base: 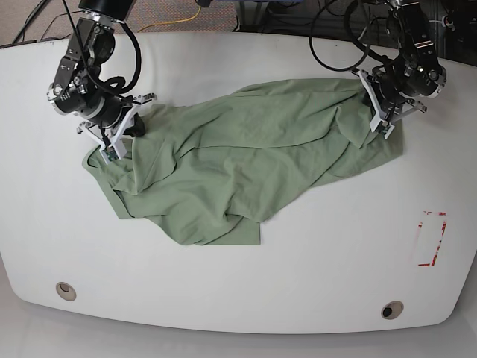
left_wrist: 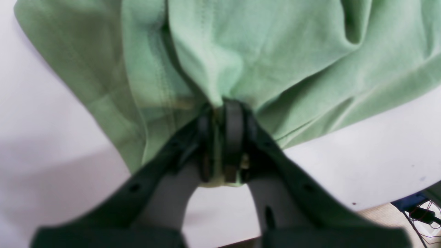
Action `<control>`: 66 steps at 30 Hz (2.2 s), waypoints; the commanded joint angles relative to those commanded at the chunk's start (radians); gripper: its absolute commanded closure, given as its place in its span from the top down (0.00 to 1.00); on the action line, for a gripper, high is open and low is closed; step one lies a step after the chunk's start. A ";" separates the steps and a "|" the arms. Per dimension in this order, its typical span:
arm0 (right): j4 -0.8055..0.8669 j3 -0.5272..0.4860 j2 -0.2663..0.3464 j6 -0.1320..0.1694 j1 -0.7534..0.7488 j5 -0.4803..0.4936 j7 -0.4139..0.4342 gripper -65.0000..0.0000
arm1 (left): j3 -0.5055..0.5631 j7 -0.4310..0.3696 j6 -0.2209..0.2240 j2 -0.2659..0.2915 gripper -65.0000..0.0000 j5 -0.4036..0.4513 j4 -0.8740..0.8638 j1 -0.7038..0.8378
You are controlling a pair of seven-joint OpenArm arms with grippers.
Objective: Layout the t-shirt on the table in an organized manner, then fold the t-shirt properly
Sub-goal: 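Move the left gripper to the shirt's opposite corner and pinch it, then lift the shirt with both grippers and pull it across the table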
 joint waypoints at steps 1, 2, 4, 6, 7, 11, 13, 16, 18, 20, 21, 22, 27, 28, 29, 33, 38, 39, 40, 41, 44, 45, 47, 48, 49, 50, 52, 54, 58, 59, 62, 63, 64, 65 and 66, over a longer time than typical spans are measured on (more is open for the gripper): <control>0.000 0.000 0.000 0.000 0.000 0.000 0.000 0.00 | 0.000 0.000 0.000 0.000 0.03 0.000 0.000 0.000; 0.000 0.000 0.000 0.000 0.000 0.000 0.000 0.00 | 0.000 0.000 0.000 -0.002 0.04 -0.002 0.000 0.000; 0.000 0.000 0.000 0.000 0.000 0.000 0.000 0.00 | 0.000 0.000 0.000 -0.003 0.05 -0.002 0.000 0.000; 0.000 0.000 0.000 0.000 0.000 0.000 0.000 0.00 | 0.000 0.000 0.000 -0.005 0.04 -0.002 0.002 0.000; 0.000 0.000 0.000 0.000 0.000 0.000 0.000 0.00 | -0.002 0.000 0.000 -0.005 0.04 -0.002 0.002 0.000; 0.000 0.000 0.000 0.000 0.000 0.000 0.000 0.00 | -0.002 0.000 0.000 -0.006 0.01 -0.002 0.003 -0.002; 0.000 0.000 0.000 0.000 0.000 0.000 0.000 0.00 | 0.000 0.000 0.000 -0.006 0.00 -0.002 0.005 -0.002; 0.000 0.000 0.000 0.000 0.000 0.000 0.000 0.00 | 0.000 0.000 0.000 -0.006 0.00 -0.002 0.005 -0.002; 0.000 0.000 0.000 0.000 0.000 0.000 0.000 0.00 | 0.000 -0.002 0.000 -0.006 0.00 -0.002 0.006 -0.002; 0.000 0.000 0.000 0.000 0.000 0.000 0.000 0.00 | 0.000 -0.002 0.000 -0.006 0.00 -0.002 0.006 -0.002; 0.000 0.000 0.000 0.000 0.000 0.000 0.000 0.00 | 0.000 -0.002 0.000 -0.006 0.00 -0.002 0.006 -0.002; 0.003 0.000 0.000 0.000 0.000 0.000 0.000 0.00 | -0.002 -0.003 0.000 -0.006 0.00 -0.002 0.006 -0.002; 0.021 0.002 0.000 0.000 0.003 0.000 0.000 0.00 | -0.008 -0.003 0.000 -0.006 0.00 -0.005 0.061 -0.003; 0.031 0.003 0.000 0.000 0.009 0.000 0.000 0.00 | -0.014 -0.003 0.000 -0.006 0.00 -0.006 0.078 -0.006; 0.044 0.003 0.000 0.000 0.014 0.000 -0.003 0.00 | -0.021 0.000 0.000 -0.006 0.00 -0.006 0.104 -0.014; 0.091 0.003 0.000 0.000 0.029 0.000 -0.005 0.00 | -0.032 0.002 0.000 -0.006 0.00 -0.006 0.146 -0.057; 0.103 0.005 0.008 0.000 0.100 -0.005 -0.037 0.00 | -0.060 0.002 0.000 -0.051 0.00 -0.008 0.149 -0.144; 0.103 0.005 0.008 0.000 0.115 -0.005 -0.044 0.00 | -0.064 0.002 0.000 -0.058 0.00 -0.008 0.149 -0.160; 0.103 0.006 0.014 0.000 0.140 -0.005 -0.058 0.00 | -0.072 0.002 0.000 -0.066 0.00 -0.008 0.147 -0.192; 0.103 0.006 0.023 0.000 0.152 -0.005 -0.063 0.00 | -0.077 0.002 0.000 -0.072 0.00 -0.008 0.147 -0.210; 0.103 0.006 0.043 0.000 0.203 -0.005 -0.084 0.00 | -0.098 0.009 0.000 -0.080 0.00 -0.008 0.147 -0.284; 0.103 0.006 0.048 0.000 0.219 -0.005 -0.089 0.00 | -0.109 0.021 0.000 -0.080 0.00 -0.008 0.147 -0.307; 0.101 0.006 0.052 0.000 0.258 -0.005 -0.089 0.00 | -0.133 0.058 0.000 -0.087 0.00 -0.008 0.146 -0.371; 0.100 0.006 0.054 0.000 0.273 -0.005 -0.091 0.00 | -0.141 0.072 0.000 -0.091 0.00 -0.008 0.146 -0.396; 0.098 0.006 0.063 0.000 0.299 -0.005 -0.091 0.00 | -0.150 0.097 0.000 -0.095 0.00 -0.008 0.144 -0.445; 0.098 0.002 0.074 0.000 0.319 -0.005 -0.091 0.00 | -0.153 0.120 0.000 -0.098 0.00 -0.006 0.144 -0.489; 0.094 0.002 0.086 0.000 0.353 -0.005 -0.092 0.00 | -0.155 0.152 0.000 -0.100 0.00 -0.006 0.144 -0.543; 0.072 0.002 0.094 0.000 0.385 -0.005 -0.092 0.00 | -0.155 0.187 0.000 -0.100 0.00 -0.006 0.144 -0.608; 0.021 -0.002 0.120 0.000 0.462 -0.005 -0.092 0.00 | -0.155 0.241 0.000 -0.101 0.00 -0.003 0.144 -0.727; 0.006 -0.002 0.126 0.000 0.482 -0.005 -0.094 0.00 | -0.155 0.245 0.000 -0.101 0.00 -0.003 0.144 -0.752; -0.038 -0.003 0.137 0.000 0.551 -0.005 -0.095 0.00 | -0.150 0.247 0.000 -0.101 0.00 -0.002 0.143 -0.825; -0.048 -0.003 0.138 0.000 0.568 -0.005 -0.095 0.00 | -0.150 0.247 0.000 -0.101 0.00 0.000 0.143 -0.842; -0.061 -0.003 0.138 0.000 0.594 -0.005 -0.097 0.00 | -0.150 0.247 0.000 -0.101 0.00 0.000 0.143 -0.868; -0.078 -0.003 0.141 0.000 0.621 -0.005 -0.097 0.00 | -0.149 0.247 0.000 -0.101 0.00 0.000 0.141 -0.898; -0.086 -0.003 0.146 0.000 0.638 -0.005 -0.097 0.00 | -0.149 0.247 0.000 -0.100 0.00 0.000 0.141 -0.911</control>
